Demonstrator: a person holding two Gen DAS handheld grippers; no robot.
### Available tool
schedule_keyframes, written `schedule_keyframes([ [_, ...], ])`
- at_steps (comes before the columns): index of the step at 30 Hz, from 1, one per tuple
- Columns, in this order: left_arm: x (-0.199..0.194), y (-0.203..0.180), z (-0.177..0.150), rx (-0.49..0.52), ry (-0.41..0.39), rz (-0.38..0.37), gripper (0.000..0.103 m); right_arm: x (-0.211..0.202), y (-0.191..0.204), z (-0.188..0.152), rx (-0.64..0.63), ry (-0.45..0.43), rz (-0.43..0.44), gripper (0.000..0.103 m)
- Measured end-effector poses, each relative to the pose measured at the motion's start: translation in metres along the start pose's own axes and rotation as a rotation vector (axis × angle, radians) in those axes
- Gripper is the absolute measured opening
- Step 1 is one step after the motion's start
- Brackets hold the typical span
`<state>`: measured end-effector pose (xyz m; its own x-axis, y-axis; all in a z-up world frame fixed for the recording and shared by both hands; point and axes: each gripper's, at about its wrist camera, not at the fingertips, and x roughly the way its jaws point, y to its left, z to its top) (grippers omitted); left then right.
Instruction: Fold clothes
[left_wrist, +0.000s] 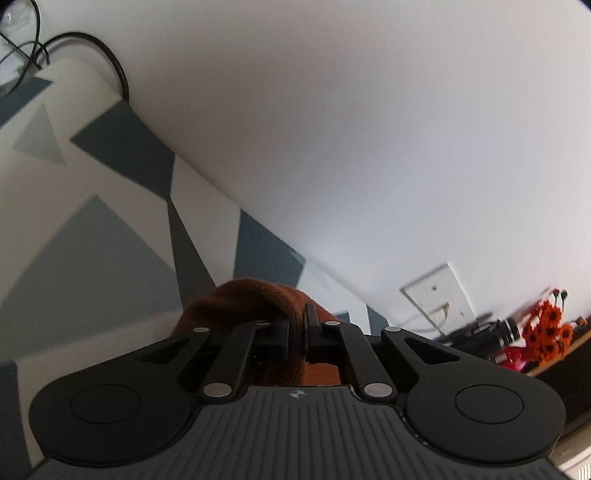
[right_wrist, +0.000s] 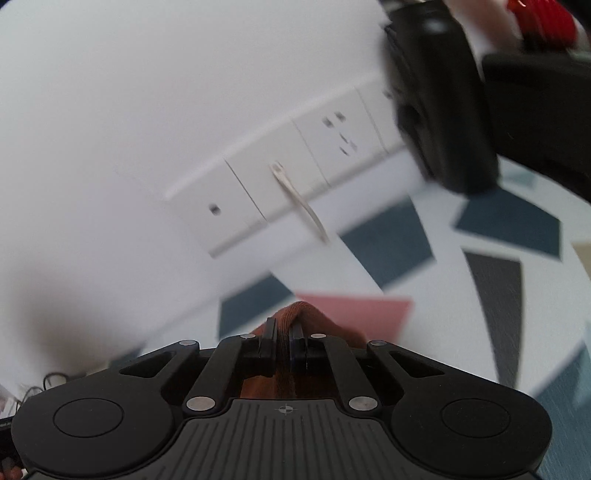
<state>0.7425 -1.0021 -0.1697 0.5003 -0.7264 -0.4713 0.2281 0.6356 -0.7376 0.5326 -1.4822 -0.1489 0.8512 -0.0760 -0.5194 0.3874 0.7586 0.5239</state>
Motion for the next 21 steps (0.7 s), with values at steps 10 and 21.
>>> schedule_keyframes([
  [10, 0.025, 0.030, 0.014, -0.176, 0.026, 0.008, 0.057, 0.062, -0.046, 0.005, 0.366, 0.162, 0.099, 0.035],
  [21, 0.037, 0.041, 0.028, -0.244, 0.003, -0.010, 0.060, 0.085, -0.042, 0.009, 0.353, 0.147, 0.099, 0.027],
])
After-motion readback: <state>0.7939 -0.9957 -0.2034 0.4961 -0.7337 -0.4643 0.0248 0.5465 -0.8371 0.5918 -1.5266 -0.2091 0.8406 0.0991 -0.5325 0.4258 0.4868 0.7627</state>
